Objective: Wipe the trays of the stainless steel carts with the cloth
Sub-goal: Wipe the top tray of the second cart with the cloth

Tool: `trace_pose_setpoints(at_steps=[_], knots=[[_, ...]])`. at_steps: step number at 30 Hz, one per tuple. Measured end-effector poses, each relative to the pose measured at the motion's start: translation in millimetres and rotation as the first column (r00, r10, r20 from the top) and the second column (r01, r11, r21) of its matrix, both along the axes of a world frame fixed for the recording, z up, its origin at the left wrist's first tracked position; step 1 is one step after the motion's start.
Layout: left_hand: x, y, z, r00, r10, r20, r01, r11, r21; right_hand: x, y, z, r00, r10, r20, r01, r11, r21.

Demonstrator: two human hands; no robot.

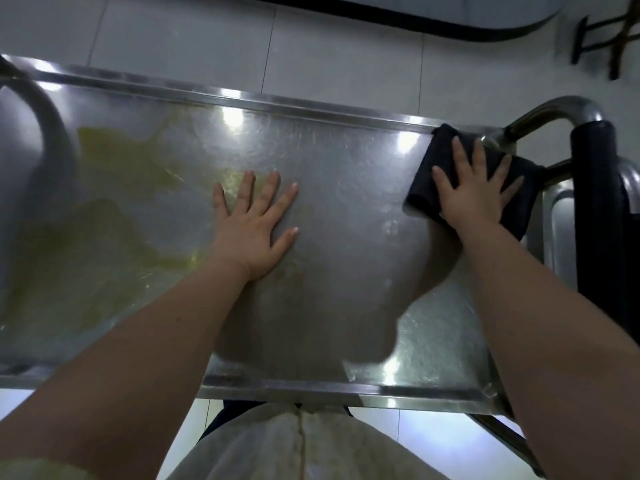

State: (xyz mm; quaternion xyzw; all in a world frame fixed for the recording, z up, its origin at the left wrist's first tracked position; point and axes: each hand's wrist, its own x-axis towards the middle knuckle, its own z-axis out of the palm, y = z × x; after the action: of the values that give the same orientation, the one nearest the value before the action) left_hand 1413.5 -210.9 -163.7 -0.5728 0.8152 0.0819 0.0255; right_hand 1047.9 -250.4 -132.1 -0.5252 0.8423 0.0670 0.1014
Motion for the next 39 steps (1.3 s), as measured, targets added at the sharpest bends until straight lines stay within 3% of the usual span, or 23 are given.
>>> trace_pose_setpoints(at_steps=[4,5,7,9,11,16,18,20,23,25,27,29,31,33,36,37,39], knots=[[0,1,1,1.000,-0.001,0.014,0.001,1.000,0.009,68,-19,-2,0.969,-0.234,0.083,0.237,0.971,-0.028],[0,1,1,1.000,0.002,0.017,-0.003,1.000,0.014,95,-23,-4,0.978,-0.175,0.115,0.178,0.984,-0.017],[2,1,1,0.999,0.023,0.026,-0.024,1.000,0.014,143,-13,-13,0.984,0.148,0.100,-0.145,0.989,-0.037],[3,1,1,0.999,0.038,0.032,-0.039,0.999,0.017,156,5,-10,0.901,0.425,0.087,-0.425,0.905,-0.020],[3,1,0,0.999,0.035,0.022,-0.035,0.999,0.023,122,15,-9,0.870,0.487,0.074,-0.486,0.874,-0.034],[-4,1,-1,1.000,0.026,-0.004,-0.026,0.999,0.021,-6,46,1,1.000,0.019,-0.018,-0.019,1.000,0.014],[-5,1,0,1.000,0.021,-0.002,-0.020,0.999,0.030,0,55,2,0.992,-0.126,-0.018,0.126,0.992,0.010],[-6,0,2,1.000,0.023,0.008,-0.023,0.999,0.039,44,59,-1,0.991,-0.134,-0.008,0.134,0.991,0.002],[-6,-2,7,0.999,0.029,0.018,-0.030,0.998,0.054,139,82,-8,0.986,0.154,0.059,-0.153,0.988,-0.034],[-3,-1,9,0.999,0.029,0.034,-0.031,0.997,0.067,178,112,-10,0.903,0.422,0.079,-0.417,0.906,-0.072],[-2,-1,11,0.999,0.029,0.041,-0.032,0.997,0.074,163,129,-8,0.839,0.539,0.077,-0.533,0.842,-0.086],[-4,-2,12,0.999,0.036,0.023,-0.038,0.996,0.080,114,136,-9,0.876,0.478,0.066,-0.471,0.876,-0.098],[-7,-2,12,0.999,0.037,0.006,-0.037,0.996,0.081,58,143,-7,0.966,0.257,0.027,-0.255,0.966,-0.045],[-10,-1,11,0.999,0.032,-0.001,-0.032,0.996,0.081,22,147,-3,0.999,0.038,-0.013,-0.038,0.999,-0.003],[-12,-1,10,0.999,0.032,0.010,-0.033,0.997,0.073,51,143,-1,0.984,-0.176,-0.001,0.176,0.984,-0.002],[-11,-1,10,0.999,0.034,0.012,-0.035,0.997,0.075,78,141,-2,0.980,-0.196,0.019,0.196,0.981,-0.003],[-9,-2,11,0.999,0.037,0.015,-0.038,0.996,0.077,138,148,-5,0.997,-0.062,0.056,0.062,0.998,-0.002]])
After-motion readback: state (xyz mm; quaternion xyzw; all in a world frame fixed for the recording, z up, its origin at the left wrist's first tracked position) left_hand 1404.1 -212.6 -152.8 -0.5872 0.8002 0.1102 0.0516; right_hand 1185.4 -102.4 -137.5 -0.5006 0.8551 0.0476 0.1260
